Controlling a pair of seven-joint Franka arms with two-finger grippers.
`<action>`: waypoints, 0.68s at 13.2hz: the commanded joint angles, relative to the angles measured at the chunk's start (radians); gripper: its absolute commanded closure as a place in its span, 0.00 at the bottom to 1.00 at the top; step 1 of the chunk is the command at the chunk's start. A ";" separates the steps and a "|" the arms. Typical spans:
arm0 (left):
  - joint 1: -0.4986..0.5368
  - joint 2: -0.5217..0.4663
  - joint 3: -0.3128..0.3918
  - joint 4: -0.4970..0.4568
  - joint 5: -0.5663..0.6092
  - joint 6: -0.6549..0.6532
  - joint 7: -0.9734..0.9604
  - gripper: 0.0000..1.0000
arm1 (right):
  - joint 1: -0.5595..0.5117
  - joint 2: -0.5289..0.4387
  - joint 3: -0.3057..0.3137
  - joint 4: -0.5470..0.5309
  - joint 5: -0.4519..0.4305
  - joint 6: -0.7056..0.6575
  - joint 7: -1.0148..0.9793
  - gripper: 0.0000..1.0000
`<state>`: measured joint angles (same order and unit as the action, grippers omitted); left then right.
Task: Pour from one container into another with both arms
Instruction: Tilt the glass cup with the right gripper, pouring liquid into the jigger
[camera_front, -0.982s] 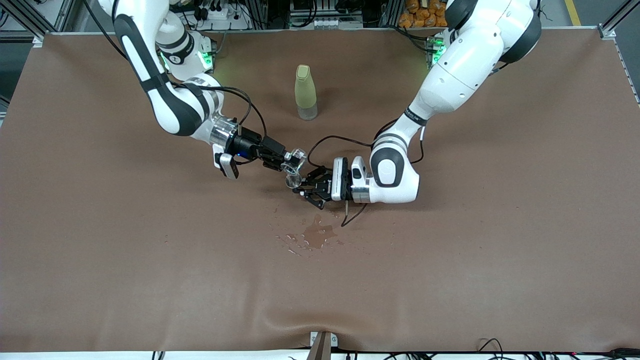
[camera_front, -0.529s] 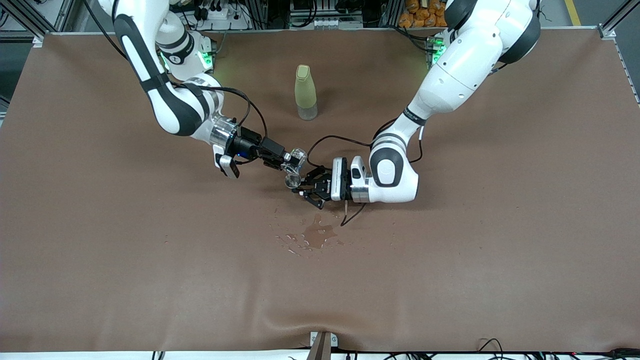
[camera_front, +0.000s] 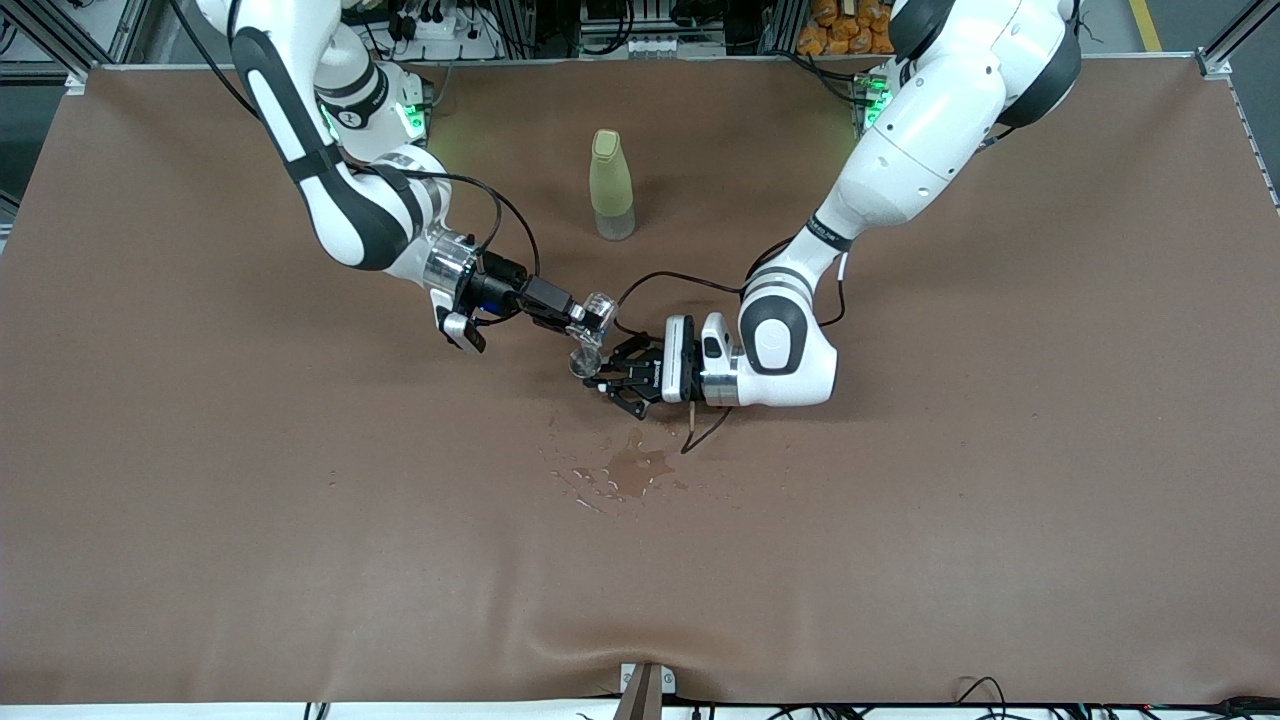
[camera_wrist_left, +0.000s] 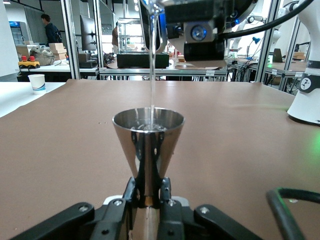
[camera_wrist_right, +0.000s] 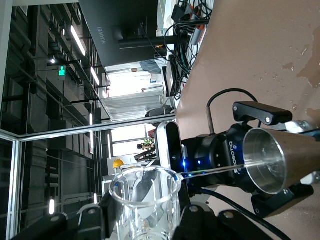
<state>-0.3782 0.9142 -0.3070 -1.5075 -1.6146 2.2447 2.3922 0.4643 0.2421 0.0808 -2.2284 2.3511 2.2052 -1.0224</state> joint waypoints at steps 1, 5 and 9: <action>0.002 0.009 -0.001 0.016 -0.031 0.003 0.028 1.00 | 0.005 -0.015 -0.003 -0.004 0.019 0.010 0.031 0.83; 0.004 0.009 -0.003 0.016 -0.031 0.003 0.028 1.00 | 0.004 -0.015 -0.004 0.001 0.017 0.008 0.097 0.83; 0.004 0.011 -0.001 0.015 -0.031 0.003 0.028 1.00 | 0.002 -0.015 -0.006 0.004 0.017 0.005 0.150 0.81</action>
<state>-0.3738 0.9159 -0.3058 -1.5068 -1.6146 2.2447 2.3922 0.4643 0.2421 0.0785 -2.2253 2.3513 2.2060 -0.9066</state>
